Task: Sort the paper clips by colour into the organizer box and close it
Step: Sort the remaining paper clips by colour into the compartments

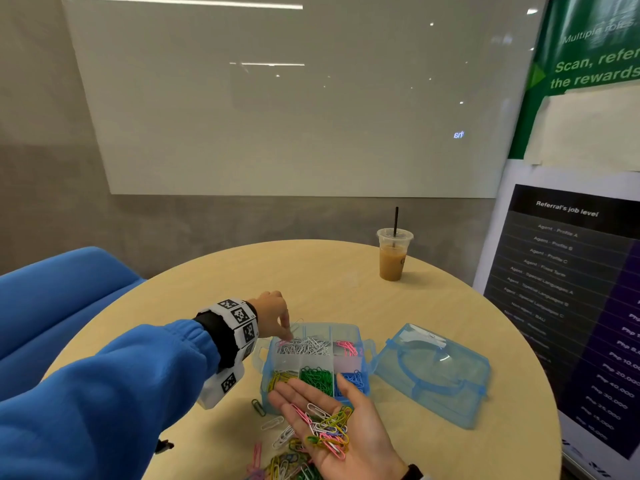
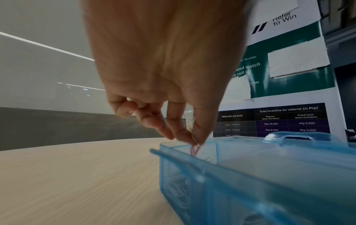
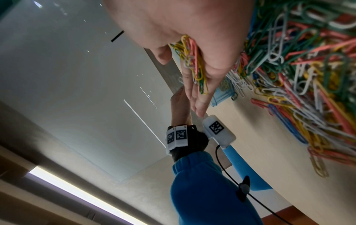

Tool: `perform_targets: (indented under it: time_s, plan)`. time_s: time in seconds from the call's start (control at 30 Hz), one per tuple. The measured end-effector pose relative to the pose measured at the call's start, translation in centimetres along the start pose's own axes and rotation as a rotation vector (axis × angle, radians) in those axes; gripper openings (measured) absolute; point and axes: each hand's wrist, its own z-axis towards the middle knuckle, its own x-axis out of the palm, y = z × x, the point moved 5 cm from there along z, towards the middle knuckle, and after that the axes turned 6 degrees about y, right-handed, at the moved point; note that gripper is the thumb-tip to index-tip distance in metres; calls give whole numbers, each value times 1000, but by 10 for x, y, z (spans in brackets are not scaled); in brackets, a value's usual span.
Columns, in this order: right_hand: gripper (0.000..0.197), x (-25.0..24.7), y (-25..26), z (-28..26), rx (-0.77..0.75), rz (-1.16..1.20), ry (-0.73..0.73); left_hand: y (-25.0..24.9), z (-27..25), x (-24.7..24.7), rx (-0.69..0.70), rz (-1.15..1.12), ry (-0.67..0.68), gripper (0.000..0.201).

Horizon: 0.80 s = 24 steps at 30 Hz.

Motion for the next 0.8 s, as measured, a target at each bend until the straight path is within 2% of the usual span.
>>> perform_targets:
  time_s: [0.13,0.27,0.37,0.43,0.53,0.8]
  plan:
    - [71,0,0,0,3,5,0,-13,-5,-3,21,-15,8,26]
    - [70,-1,0,1,3,20,-2,-28,-13,-11,12,181,-13,13]
    - [70,-1,0,1,9,25,-5,-38,-16,-15,63,209,11,19]
    - [70,-1,0,1,6,42,-1,-40,-15,-16,77,155,40,29]
    - [70,0,0,0,-1,70,5,-39,-15,-18,88,93,31,34]
    - [71,2,0,-1,-5,111,4,-45,-17,-33,38,83,48,24]
